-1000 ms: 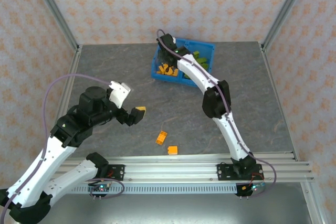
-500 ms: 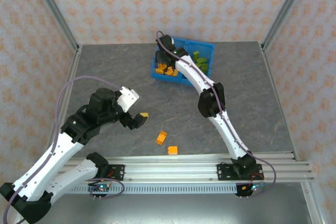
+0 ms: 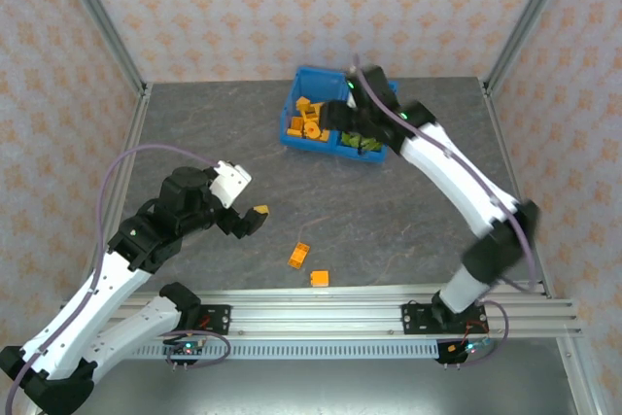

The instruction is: Sort the legos into containers by color

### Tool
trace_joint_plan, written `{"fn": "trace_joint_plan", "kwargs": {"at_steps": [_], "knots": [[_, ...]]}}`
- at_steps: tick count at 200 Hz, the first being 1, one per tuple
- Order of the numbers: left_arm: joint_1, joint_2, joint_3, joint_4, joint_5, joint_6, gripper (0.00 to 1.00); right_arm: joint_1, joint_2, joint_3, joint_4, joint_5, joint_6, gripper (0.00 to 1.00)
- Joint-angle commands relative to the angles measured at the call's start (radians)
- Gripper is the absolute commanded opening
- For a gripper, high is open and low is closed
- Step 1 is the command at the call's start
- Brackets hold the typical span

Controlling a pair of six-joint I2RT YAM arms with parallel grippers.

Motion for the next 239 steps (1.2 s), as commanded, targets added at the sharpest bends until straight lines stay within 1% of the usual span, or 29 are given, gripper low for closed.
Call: {"fn": "trace_joint_plan", "kwargs": {"at_steps": [1, 23, 40, 58, 70, 76, 102, 113, 140, 172, 179, 191, 214, 229, 239], "knots": [[0.01, -0.018, -0.024, 0.026, -0.087, 0.011, 1.0, 0.078, -0.131, -0.242, -0.037, -0.007, 0.106, 0.71], [0.015, -0.02, -0.037, 0.041, -0.113, 0.019, 1.0, 0.2, -0.246, -0.413, -0.094, -0.022, 0.246, 0.76], [0.02, -0.015, -0.033, 0.043, -0.104, 0.019, 1.0, 0.3, -0.269, -0.507, -0.115, -0.047, 0.343, 0.8], [0.026, -0.015, -0.028, 0.042, -0.082, 0.018, 1.0, 0.395, -0.255, -0.549, -0.142, -0.064, 0.391, 0.91], [0.026, -0.013, -0.031, 0.038, -0.079, 0.018, 1.0, 0.437, -0.233, -0.567, -0.133, -0.082, 0.404, 0.98], [0.027, -0.013, -0.033, 0.037, -0.082, 0.019, 1.0, 0.448, -0.218, -0.576, -0.122, -0.097, 0.406, 1.0], [0.028, -0.005, -0.026, 0.026, -0.092, 0.022, 1.0, 0.491, -0.113, -0.584, -0.07, -0.165, 0.388, 0.99], [0.029, -0.007, -0.022, 0.024, -0.097, 0.022, 1.0, 0.513, -0.059, -0.57, -0.062, -0.173, 0.376, 0.99], [0.029, -0.021, -0.024, 0.018, -0.109, 0.019, 1.0, 0.55, 0.065, -0.535, -0.04, -0.168, 0.353, 0.99], [0.03, -0.04, -0.031, 0.019, -0.122, 0.015, 1.0, 0.56, 0.172, -0.513, -0.022, -0.117, 0.351, 1.0], [0.031, -0.044, -0.034, 0.021, -0.126, 0.015, 1.0, 0.559, 0.184, -0.513, -0.015, -0.105, 0.352, 0.99], [0.03, -0.044, -0.035, 0.023, -0.13, 0.017, 1.0, 0.559, 0.208, -0.509, -0.01, -0.099, 0.348, 0.95], [0.03, -0.039, -0.035, 0.023, -0.13, 0.017, 1.0, 0.56, 0.252, -0.499, -0.019, -0.11, 0.349, 0.75], [0.031, -0.038, -0.035, 0.022, -0.129, 0.015, 1.0, 0.559, 0.244, -0.505, -0.021, -0.102, 0.355, 0.61], [0.031, -0.037, -0.034, 0.023, -0.129, 0.016, 1.0, 0.559, 0.232, -0.511, -0.023, -0.092, 0.361, 0.54]]}}
